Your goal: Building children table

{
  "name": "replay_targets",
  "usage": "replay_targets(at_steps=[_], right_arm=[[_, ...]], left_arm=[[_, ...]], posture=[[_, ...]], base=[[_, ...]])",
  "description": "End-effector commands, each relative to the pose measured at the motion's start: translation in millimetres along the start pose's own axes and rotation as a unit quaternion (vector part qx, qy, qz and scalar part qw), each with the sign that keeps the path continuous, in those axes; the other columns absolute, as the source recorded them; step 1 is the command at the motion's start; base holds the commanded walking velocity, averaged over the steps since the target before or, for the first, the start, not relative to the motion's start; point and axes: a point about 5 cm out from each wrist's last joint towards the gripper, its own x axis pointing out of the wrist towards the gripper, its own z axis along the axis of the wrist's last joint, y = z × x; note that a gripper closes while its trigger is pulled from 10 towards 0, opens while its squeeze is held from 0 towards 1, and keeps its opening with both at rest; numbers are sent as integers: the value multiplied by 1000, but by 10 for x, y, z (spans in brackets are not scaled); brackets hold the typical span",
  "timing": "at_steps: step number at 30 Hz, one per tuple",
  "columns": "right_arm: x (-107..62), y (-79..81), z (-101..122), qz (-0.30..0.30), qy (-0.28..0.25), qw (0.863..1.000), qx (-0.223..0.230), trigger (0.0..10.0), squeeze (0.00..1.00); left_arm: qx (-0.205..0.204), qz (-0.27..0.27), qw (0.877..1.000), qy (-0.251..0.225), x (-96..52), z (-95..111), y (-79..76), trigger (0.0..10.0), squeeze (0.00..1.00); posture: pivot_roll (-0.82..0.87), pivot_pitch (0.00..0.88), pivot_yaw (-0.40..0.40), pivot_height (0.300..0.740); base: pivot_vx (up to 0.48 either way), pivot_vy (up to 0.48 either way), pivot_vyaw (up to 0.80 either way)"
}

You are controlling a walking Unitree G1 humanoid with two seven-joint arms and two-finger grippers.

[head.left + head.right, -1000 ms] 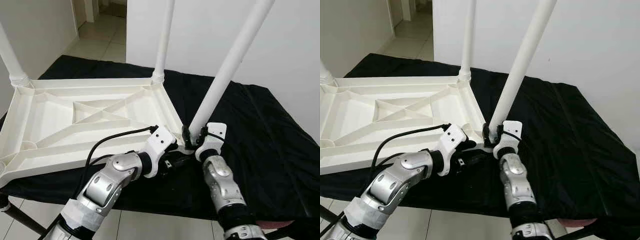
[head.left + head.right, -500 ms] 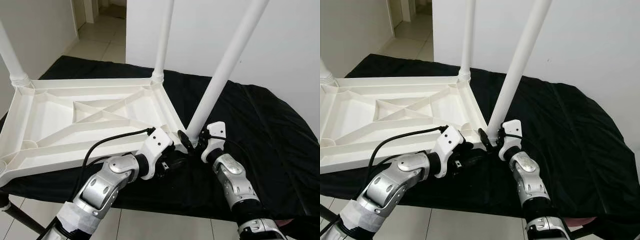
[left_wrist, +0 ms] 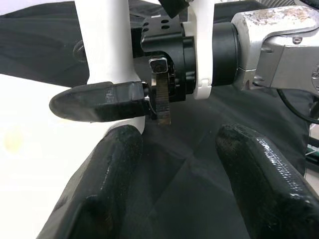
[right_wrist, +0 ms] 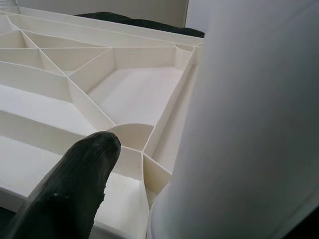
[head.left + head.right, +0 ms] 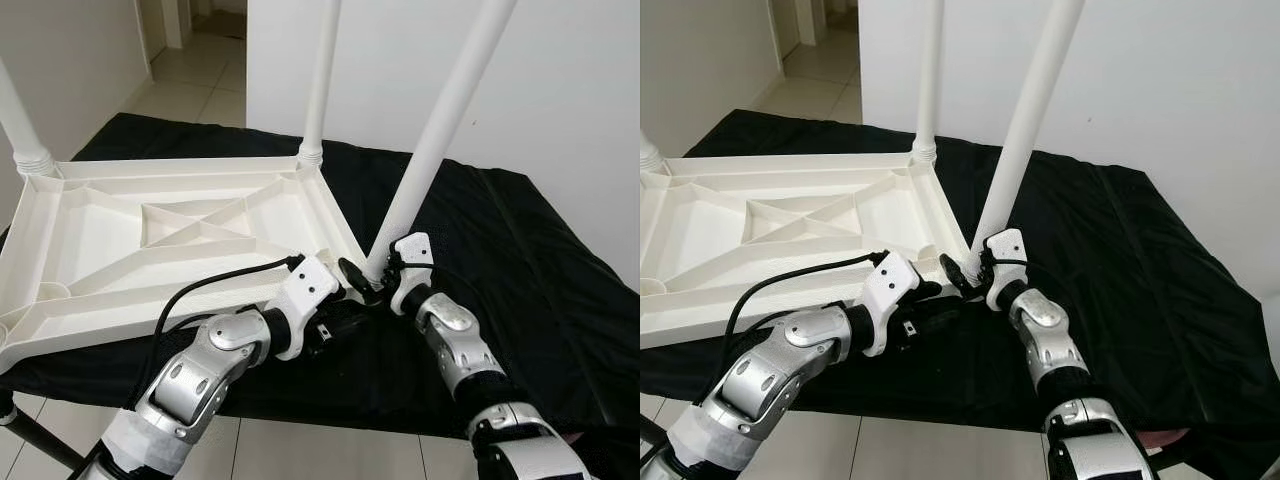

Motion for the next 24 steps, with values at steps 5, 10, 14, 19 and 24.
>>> replay_targets(at_steps=[5, 10, 14, 19, 24], right_arm=[[11, 66, -144, 29, 30, 999, 20, 0, 0], [-10, 75, -205, 34, 37, 998, 36, 0, 0], [-30, 52, -221, 23, 39, 998, 43, 0, 0], [-66, 13, -239, -16, 45, 998, 47, 10000, 0], [-83, 26, -246, -40, 41, 997, 46, 10000, 0]], left_arm=[[7, -26, 1000, -16, -3, 35, -66, 10000, 0], [6, -21, 1000, -19, -11, 31, -59, 10000, 0], [5, -19, 1000, -24, -2, 41, -51, 10000, 0], [-3, -13, 999, -30, 16, 45, -21, 10000, 0], [-4, -10, 999, -34, 23, 51, -11, 10000, 0]], posture=[[63, 0, -130, 740], [60, 0, -132, 740], [55, 0, -132, 740], [46, 0, -128, 740], [44, 0, -126, 740]], base=[[0, 0, 0], [0, 0, 0], [0, 0, 0], [0, 0, 0], [0, 0, 0]])
